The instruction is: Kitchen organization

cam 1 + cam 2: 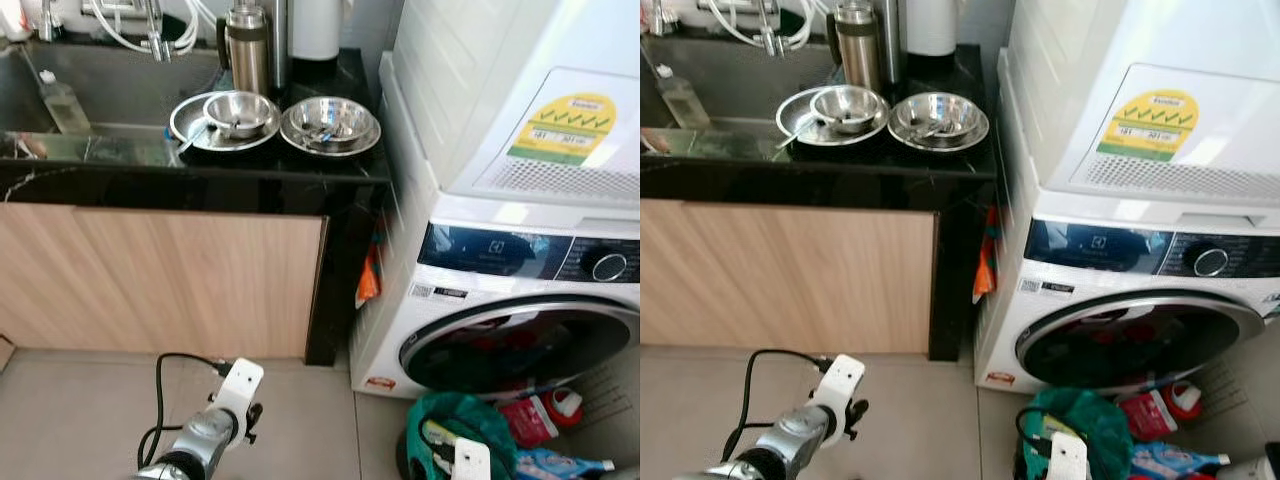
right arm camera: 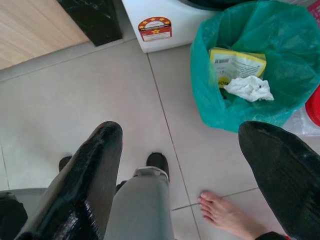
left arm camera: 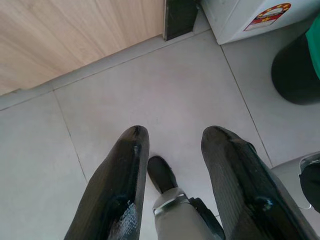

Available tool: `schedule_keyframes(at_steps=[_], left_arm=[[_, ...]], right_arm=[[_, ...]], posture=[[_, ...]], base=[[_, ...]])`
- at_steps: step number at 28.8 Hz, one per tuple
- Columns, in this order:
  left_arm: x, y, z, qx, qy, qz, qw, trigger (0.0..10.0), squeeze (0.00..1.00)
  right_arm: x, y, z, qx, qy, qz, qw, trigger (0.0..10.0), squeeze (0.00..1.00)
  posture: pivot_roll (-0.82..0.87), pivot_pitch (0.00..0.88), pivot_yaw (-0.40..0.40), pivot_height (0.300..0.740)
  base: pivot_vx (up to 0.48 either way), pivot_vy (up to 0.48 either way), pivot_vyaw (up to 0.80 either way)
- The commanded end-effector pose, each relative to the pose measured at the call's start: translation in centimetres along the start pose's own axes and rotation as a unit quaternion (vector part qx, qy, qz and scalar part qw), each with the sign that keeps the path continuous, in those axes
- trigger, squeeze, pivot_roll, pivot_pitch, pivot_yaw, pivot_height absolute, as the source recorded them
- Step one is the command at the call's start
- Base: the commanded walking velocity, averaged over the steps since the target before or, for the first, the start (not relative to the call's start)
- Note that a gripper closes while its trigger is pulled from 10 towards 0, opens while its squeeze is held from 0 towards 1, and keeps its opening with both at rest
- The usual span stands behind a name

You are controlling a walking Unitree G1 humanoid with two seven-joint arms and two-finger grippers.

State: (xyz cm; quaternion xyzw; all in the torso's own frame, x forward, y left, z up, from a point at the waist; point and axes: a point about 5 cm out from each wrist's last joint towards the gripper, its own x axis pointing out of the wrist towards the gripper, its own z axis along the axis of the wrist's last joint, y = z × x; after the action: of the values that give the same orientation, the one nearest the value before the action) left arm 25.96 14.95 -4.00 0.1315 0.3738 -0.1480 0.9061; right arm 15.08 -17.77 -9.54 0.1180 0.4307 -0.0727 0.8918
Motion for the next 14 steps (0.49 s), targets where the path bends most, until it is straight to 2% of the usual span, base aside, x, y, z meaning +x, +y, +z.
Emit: schedule_keyframes(at_steps=[1, 14], left_arm=[[-0.07, -0.14, -0.7, -0.007, 0.014, -0.001, 1.0, 10.0, 0.0], [-0.04, -0.21, -0.59, -0.003, 0.014, -0.003, 1.0, 10.0, 0.0]], right_arm=[[-0.11, -0.28, -0.26, 0.003, 0.003, -0.005, 1.0, 10.0, 0.0], [-0.13, -0.16, -0.35, -0.002, 0.005, 0.001, 1.0, 10.0, 0.0]], posture=[[0.14, 0.108, -0.103, 0.74], [0.14, 0.093, -0.102, 0.74]], base=[[0.0, 0.345, 0.0], [0.0, 0.325, 0.0]])
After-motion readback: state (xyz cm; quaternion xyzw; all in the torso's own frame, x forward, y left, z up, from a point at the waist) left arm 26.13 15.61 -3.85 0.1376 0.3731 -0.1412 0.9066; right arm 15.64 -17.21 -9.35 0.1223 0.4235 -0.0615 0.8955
